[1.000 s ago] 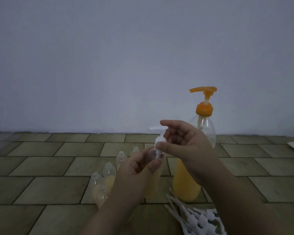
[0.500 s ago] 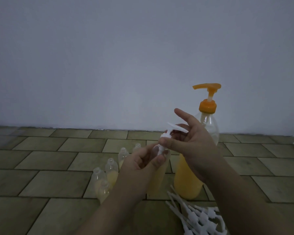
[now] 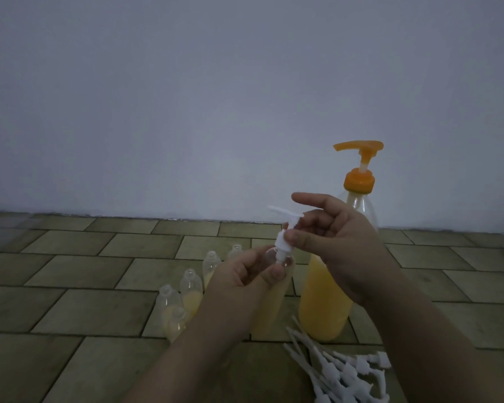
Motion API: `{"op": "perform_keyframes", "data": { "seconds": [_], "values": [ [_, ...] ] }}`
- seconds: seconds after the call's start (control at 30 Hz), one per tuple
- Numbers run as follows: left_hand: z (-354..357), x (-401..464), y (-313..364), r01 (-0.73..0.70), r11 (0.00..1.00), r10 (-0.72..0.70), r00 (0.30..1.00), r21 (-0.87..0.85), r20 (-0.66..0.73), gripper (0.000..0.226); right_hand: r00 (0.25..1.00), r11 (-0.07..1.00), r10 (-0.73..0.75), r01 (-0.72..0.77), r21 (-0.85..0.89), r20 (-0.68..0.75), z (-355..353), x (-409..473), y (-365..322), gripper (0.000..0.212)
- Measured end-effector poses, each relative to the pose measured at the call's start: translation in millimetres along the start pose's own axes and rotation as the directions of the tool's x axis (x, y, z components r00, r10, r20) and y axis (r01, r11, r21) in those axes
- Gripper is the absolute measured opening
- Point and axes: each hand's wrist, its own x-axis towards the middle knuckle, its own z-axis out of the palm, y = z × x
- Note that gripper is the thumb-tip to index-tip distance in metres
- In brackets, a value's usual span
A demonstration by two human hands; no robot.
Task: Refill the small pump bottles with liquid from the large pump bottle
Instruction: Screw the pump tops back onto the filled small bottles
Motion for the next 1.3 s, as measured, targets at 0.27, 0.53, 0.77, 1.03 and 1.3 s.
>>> {"op": "perform_keyframes", "data": {
  "seconds": [0.27,0.53,0.77,1.03,1.3],
  "values": [
    [0,1,0,-0.008,1.000,0.008,1.000,-0.015,0.010,0.041,0.997,0.997,0.062,-0.063,0.049,0.037,3,-3,0,0.066],
    [1,3,0,0.006,0.999,-0.006,1.000,0.039,0.013,0.017,0.995,0.993,0.080,-0.084,0.080,0.054,5,-3,-1,0.060],
    [-2,3,-7,0.070,0.997,-0.071,0.997,0.040,0.007,0.028,0.994,0.996,0.075,-0.071,-0.058,0.075,4,-2,-3,0.057],
    [3,0,-12,-0.010,0.993,0.014,0.999,0.120,-0.038,0.027,0.999,0.967,-0.021,0.013,-0.256,-0.029,12,-6,5,0.050],
    [-9,4,-14,-0.003,0.945,-0.016,0.998,0.328,0.057,0.040,0.993,0.914,-0.118,0.101,-0.393,-0.019,13,-10,18,0.042]
  ]
}}
